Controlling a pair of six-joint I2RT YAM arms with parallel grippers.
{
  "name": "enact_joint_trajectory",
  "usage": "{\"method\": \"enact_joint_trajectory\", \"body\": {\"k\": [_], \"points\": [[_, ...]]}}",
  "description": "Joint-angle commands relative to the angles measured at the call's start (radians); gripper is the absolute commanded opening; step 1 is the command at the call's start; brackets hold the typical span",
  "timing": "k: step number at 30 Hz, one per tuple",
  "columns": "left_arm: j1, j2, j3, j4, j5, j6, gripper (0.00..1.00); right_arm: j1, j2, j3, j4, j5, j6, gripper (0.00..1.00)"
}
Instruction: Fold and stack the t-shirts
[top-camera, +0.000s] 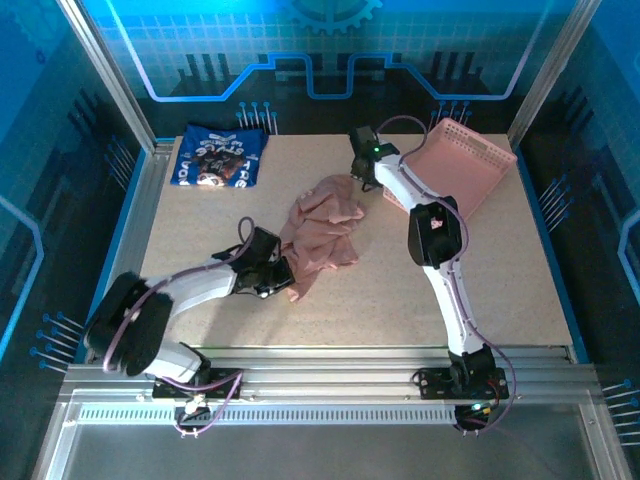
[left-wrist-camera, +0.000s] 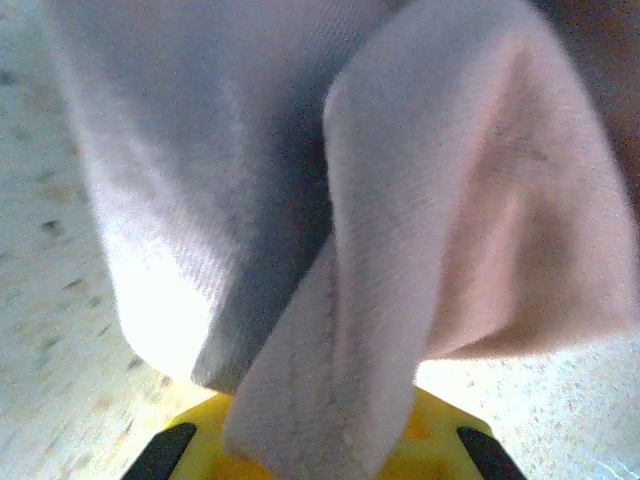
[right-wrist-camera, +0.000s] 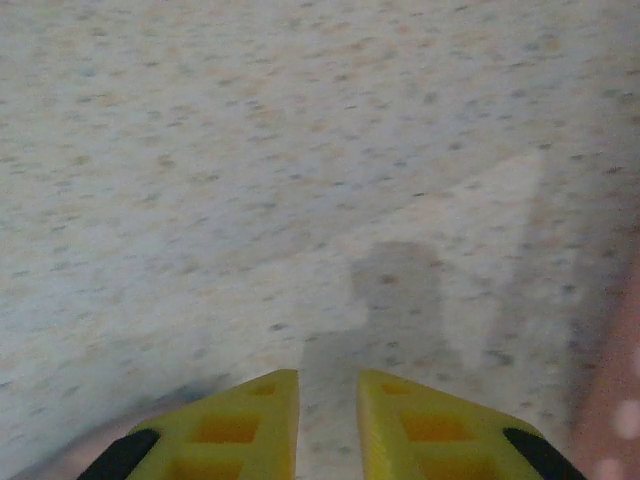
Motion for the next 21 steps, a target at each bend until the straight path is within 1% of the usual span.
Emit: {"method": "enact_joint_trajectory", "body": {"k": [1, 3, 5, 7, 9, 13, 15, 18, 21], "points": [[0.029, -0.156, 0.073, -0.150, -0.081, 0.055, 0.00, 0.004, -0.025, -0.006, -0.220, 0.170, 0.051, 0.22], [0.062, -0.212, 0.096, -0.187, -0.075, 0.075, 0.00, -0.011, -0.111, -0.185, -0.175, 0.172, 0.065, 0.22], [0.095, -0.253, 0.132, -0.226, -0.065, 0.102, 0.00, -0.040, -0.206, -0.357, -0.155, 0.161, 0.122, 0.22], [0.110, -0.278, 0.170, -0.263, -0.069, 0.143, 0.00, -0.060, -0.308, -0.518, -0.104, 0.162, 0.137, 0.21], [0.124, -0.288, 0.213, -0.290, -0.066, 0.176, 0.00, -0.075, -0.398, -0.643, -0.082, 0.189, 0.145, 0.21], [0.136, -0.252, 0.315, -0.311, 0.010, 0.260, 0.00, -0.124, -0.589, -0.892, -0.007, 0.222, 0.119, 0.22], [0.139, -0.227, 0.380, -0.342, 0.032, 0.313, 0.00, -0.154, -0.642, -0.959, 0.032, 0.207, 0.072, 0.22], [0.144, -0.199, 0.489, -0.381, 0.079, 0.377, 0.00, -0.188, -0.685, -0.998, 0.051, 0.193, 0.009, 0.25], [0.146, -0.179, 0.582, -0.395, 0.141, 0.427, 0.00, -0.193, -0.761, -1.055, 0.172, 0.058, -0.089, 0.30]]}}
